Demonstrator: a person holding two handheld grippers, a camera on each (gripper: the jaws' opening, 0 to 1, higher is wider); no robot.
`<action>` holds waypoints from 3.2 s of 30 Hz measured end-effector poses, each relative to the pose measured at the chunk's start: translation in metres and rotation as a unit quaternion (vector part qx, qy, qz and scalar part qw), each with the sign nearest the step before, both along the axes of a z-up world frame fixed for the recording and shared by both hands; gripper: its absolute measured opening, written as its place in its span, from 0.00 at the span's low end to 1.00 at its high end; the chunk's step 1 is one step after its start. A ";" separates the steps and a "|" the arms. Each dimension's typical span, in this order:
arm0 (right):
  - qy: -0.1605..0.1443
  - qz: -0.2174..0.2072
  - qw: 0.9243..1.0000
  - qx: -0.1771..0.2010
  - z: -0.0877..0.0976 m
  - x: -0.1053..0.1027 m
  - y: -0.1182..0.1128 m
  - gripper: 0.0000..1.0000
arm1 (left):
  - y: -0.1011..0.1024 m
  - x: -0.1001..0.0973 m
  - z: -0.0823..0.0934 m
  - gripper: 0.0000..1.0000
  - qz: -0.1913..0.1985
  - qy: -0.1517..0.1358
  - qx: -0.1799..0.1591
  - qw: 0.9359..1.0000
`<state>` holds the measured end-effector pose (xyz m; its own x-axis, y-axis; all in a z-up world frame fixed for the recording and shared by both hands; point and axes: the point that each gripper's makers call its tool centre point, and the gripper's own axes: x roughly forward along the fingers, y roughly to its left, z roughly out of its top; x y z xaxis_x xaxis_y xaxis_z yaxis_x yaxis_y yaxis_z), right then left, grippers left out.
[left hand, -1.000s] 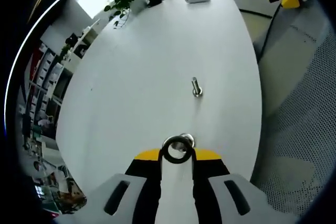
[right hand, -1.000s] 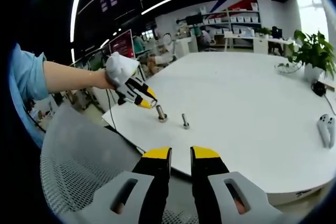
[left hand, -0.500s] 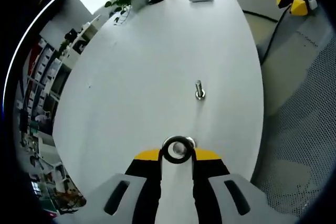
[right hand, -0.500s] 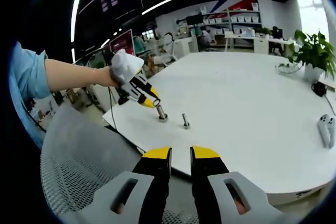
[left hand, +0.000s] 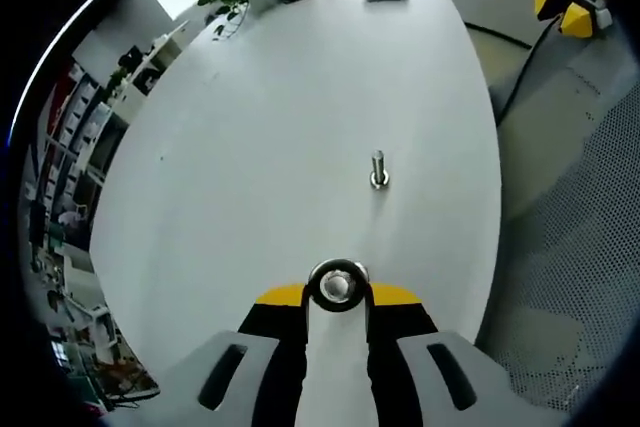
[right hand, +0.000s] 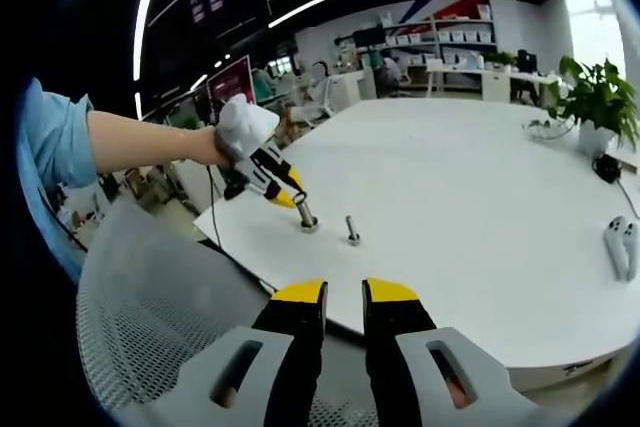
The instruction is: Place the washer onto the threaded stud by aligning its center hole with the stud, sliding it down to the base, and recovering from edge contact or off-axis alignment until the washer reaches the visible bottom stop.
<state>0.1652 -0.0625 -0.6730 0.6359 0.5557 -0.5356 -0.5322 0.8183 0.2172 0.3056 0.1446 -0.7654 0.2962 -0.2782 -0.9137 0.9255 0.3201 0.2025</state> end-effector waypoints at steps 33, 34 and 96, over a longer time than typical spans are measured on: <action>0.002 -0.004 1.000 -0.002 -0.002 0.001 -0.001 0.17 | 0.000 0.001 -0.026 0.19 -0.006 0.026 0.025 0.999; 0.002 -0.004 1.000 -0.002 -0.002 0.001 -0.001 0.17 | 0.000 0.001 -0.027 0.19 -0.005 0.027 0.025 0.999; 0.005 0.000 1.000 -0.003 -0.002 0.000 0.000 0.17 | -0.003 0.001 -0.058 0.19 0.017 0.116 0.076 0.990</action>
<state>0.1652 -0.0629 -0.6751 0.6306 0.5526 -0.5449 -0.5304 0.8194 0.2172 0.3071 0.1417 -0.8238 0.0794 -0.1256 -0.9889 0.9418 0.3345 0.0331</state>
